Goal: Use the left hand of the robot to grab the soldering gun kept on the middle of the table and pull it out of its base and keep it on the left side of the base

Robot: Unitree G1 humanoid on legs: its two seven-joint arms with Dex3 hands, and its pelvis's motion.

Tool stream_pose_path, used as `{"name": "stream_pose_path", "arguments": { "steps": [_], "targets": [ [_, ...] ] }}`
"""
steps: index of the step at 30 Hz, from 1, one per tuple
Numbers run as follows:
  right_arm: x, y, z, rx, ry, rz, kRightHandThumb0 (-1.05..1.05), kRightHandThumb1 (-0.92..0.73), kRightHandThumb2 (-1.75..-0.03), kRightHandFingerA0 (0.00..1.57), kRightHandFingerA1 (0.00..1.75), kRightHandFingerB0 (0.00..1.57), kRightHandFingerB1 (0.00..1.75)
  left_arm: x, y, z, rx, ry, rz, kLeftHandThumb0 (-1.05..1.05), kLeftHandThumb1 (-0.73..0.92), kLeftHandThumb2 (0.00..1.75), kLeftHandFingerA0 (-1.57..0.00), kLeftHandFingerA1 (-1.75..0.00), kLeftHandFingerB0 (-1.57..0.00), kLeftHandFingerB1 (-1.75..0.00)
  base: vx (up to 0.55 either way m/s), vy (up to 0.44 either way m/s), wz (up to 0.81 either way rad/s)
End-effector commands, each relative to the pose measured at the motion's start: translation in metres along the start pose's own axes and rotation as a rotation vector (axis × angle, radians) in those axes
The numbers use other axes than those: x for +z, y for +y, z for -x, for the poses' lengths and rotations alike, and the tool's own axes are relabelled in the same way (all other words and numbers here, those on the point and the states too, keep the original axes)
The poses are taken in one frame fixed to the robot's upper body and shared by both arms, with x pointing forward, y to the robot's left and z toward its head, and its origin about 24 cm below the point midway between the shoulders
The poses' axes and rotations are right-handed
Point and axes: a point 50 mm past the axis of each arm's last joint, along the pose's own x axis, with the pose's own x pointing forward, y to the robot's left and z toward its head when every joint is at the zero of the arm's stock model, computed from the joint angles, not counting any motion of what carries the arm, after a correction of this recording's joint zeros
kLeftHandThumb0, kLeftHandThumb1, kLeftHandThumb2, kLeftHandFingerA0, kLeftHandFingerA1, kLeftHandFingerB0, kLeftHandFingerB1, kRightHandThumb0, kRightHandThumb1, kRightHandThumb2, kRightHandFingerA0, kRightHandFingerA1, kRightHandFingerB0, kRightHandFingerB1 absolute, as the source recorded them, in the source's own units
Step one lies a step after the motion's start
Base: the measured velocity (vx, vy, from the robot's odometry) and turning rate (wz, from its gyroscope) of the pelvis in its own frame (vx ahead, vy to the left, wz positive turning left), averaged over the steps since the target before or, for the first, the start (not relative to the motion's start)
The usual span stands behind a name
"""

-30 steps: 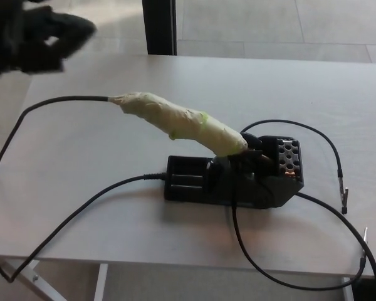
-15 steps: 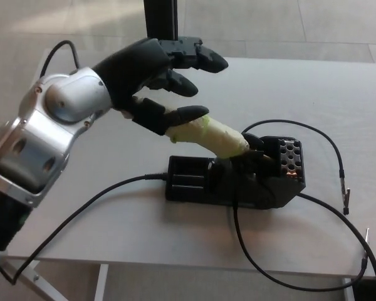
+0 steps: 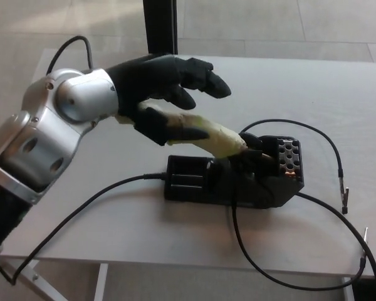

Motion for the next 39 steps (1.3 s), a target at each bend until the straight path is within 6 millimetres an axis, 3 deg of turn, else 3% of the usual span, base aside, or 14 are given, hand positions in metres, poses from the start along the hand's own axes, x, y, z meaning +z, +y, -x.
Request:
{"name": "stream_pose_path", "arguments": {
  "steps": [1, 7, 8, 11, 13, 15, 16, 17, 21, 27, 28, 29, 38, 39],
  "targets": [
    [0.009, -0.01, 0.001, -0.025, -0.021, 0.003, -1.01, -0.23, -1.28, 0.63, 1.52, 0.01, 1.57, -0.007, -0.003, 0.007, -0.17, 0.139, -0.188, -0.78, 0.74, 0.62, -0.15, -0.5, -0.22, -0.36, 0.0, 0.0, 0.0],
    [0.01, -0.011, 0.001, -0.025, -0.019, 0.016, -0.96, -0.21, -1.28, 0.58, 1.52, 0.0, 1.55, -0.009, -0.009, 0.008, -0.246, 0.194, -0.276, -0.78, 0.59, 0.94, -0.08, -0.52, -0.14, -0.46, 0.0, 0.0, 0.0],
    [0.01, -0.011, 0.001, -0.021, -0.025, 0.014, -1.01, -0.22, -1.24, 0.76, 1.27, 0.23, 1.09, -0.009, -0.009, 0.008, -0.25, 0.202, -0.276, -0.78, 0.59, 0.93, -0.08, -0.51, -0.14, -0.46, 0.0, 0.0, 0.0],
    [0.011, -0.011, 0.001, -0.028, -0.023, 0.02, -0.94, -0.2, -1.3, 0.62, 1.49, 0.01, 1.53, -0.008, -0.009, 0.007, -0.256, 0.201, -0.269, -0.75, 0.75, 0.62, -0.14, -0.45, -0.22, -0.35, 0.0, 0.0, 0.0],
    [0.012, -0.011, 0.0, -0.03, -0.026, 0.024, -1.04, -0.32, -1.32, 0.89, 1.31, 0.11, 1.03, -0.006, -0.009, 0.007, -0.249, 0.194, -0.281, -0.77, 0.6, 0.96, -0.47, -0.67, -0.17, -0.48, 0.0, 0.0, 0.0],
    [0.013, -0.011, 0.0, -0.034, -0.022, 0.022, -1.04, -0.32, -1.32, 0.91, 1.3, 0.12, 1.04, -0.005, -0.01, 0.007, -0.239, 0.19, -0.247, -0.7, 0.72, 0.62, -0.63, -0.69, -0.23, -0.39, 0.0, 0.0, 0.0],
    [0.013, -0.011, 0.0, -0.036, -0.025, 0.029, -0.98, -0.21, -1.26, 0.84, 1.34, 0.0, 1.62, -0.004, -0.012, 0.007, -0.237, 0.187, -0.233, -0.68, 0.55, 0.9, -0.78, -0.77, -0.2, -0.51, 0.0, 0.0, 0.0],
    [0.012, -0.011, 0.0, -0.037, -0.027, 0.031, -1.05, -0.21, -1.24, 0.96, 1.22, 0.23, 1.15, -0.004, -0.014, 0.006, -0.231, 0.183, -0.233, -0.66, 0.55, 0.89, -0.9, -0.81, -0.22, -0.52, 0.0, 0.0, 0.0],
    [0.013, -0.011, 0.0, -0.041, -0.035, 0.026, -1.05, -0.29, -1.29, 1.16, 1.07, 0.11, 1.04, -0.003, -0.017, 0.005, -0.168, 0.164, -0.232, -0.48, 0.73, 0.62, -1.2, -0.98, -0.38, -0.48, 0.0, 0.0, 0.0],
    [0.012, -0.011, 0.0, -0.052, -0.038, 0.025, -1.05, -0.29, -1.29, 1.21, 1.02, 0.17, 1.07, -0.005, -0.028, 0.003, 0.007, 0.032, -0.248, -0.19, 0.77, 0.72, -1.08, -1.32, -0.55, -0.52, 0.0, 0.0, 0.0],
    [0.013, -0.011, 0.0, -0.054, -0.042, 0.022, -1.01, -0.25, -1.22, 1.27, 1.01, 0.08, 1.63, -0.004, -0.029, 0.004, 0.023, 0.006, -0.25, -0.18, 0.74, 0.73, -1.04, -1.39, -0.58, -0.55, 0.0, 0.0, 0.0],
    [0.012, -0.011, 0.0, -0.059, -0.04, 0.02, -1.05, -0.32, -1.3, 1.29, 0.97, 0.29, 1.13, -0.004, -0.032, 0.004, 0.062, -0.031, -0.27, -0.12, 0.71, 0.81, -0.94, -1.58, -0.74, -0.65, 0.0, 0.0, 0.0],
    [0.011, -0.013, 0.002, -0.05, -0.049, 0.001, -1.05, -0.32, -1.31, 1.28, 0.99, 0.52, 1.24, -0.009, -0.043, 0.007, 0.117, -0.087, -0.274, -0.08, 0.63, 1.04, -0.95, -1.5, -0.9, -0.82, 0.0, 0.0, 0.0],
    [0.011, -0.013, 0.002, -0.049, -0.053, -0.001, -1.05, -0.33, -1.31, 1.29, 0.98, 0.57, 1.24, -0.011, -0.045, 0.007, 0.13, -0.097, -0.278, -0.06, 0.55, 1.13, -0.99, -1.54, -0.96, -1.18, 0.0, 0.0, 0.0]
  ]
}}
